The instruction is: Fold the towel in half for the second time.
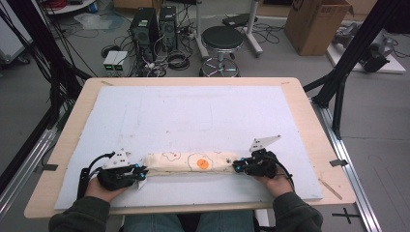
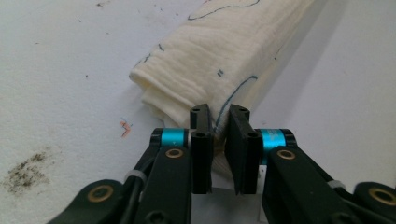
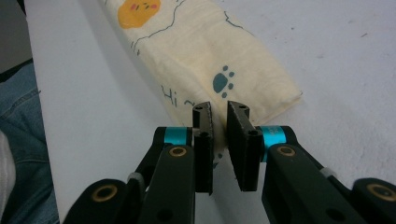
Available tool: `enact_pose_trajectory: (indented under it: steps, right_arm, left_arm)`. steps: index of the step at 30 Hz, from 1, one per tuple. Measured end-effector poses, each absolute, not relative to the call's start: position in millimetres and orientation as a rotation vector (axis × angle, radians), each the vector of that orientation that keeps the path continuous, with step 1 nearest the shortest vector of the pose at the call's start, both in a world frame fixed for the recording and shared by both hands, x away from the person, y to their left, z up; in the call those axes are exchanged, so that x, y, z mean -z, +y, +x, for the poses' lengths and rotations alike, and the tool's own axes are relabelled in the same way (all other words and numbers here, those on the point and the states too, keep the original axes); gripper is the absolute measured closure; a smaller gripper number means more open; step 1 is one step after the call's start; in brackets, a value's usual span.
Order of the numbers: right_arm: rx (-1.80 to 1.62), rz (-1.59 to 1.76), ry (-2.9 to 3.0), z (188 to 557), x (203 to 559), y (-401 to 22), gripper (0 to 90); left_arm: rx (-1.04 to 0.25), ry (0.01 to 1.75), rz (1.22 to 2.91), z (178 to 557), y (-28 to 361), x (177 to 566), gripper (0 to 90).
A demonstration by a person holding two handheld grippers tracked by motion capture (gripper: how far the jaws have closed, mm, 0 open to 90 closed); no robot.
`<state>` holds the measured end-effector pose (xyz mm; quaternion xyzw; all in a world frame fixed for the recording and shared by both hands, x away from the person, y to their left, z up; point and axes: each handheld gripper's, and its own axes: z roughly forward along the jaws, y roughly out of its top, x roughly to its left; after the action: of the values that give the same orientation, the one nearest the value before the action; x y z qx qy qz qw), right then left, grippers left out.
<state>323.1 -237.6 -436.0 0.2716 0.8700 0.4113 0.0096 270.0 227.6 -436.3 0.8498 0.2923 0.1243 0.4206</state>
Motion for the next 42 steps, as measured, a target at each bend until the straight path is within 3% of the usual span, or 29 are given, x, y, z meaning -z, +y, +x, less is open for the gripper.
enact_pose_trajectory:
  steps: [13,20,25,31,42]
  right_arm:
    - [-1.34,0.851,2.687,321.5,427.5,-240.4,66.4]
    - [-1.392,0.831,2.672,320.6,418.9,-241.8,55.4]
    - [-1.469,0.824,2.641,325.7,403.6,-234.1,52.7]
    - [-1.45,0.771,2.669,336.3,397.2,-204.7,62.4]
    - [-1.31,0.736,2.816,342.8,422.8,-160.8,84.5]
  left_arm:
    - [-0.307,0.735,2.086,264.7,234.3,429.5,61.6]
    - [-0.312,0.741,2.074,261.9,239.1,427.1,61.5]
    - [-0.31,0.736,2.08,261.9,237.9,427.0,61.7]
    - [-0.312,0.737,2.082,262.0,238.0,426.8,63.0]
    - [-0.324,0.733,2.067,260.4,242.0,419.8,63.6]
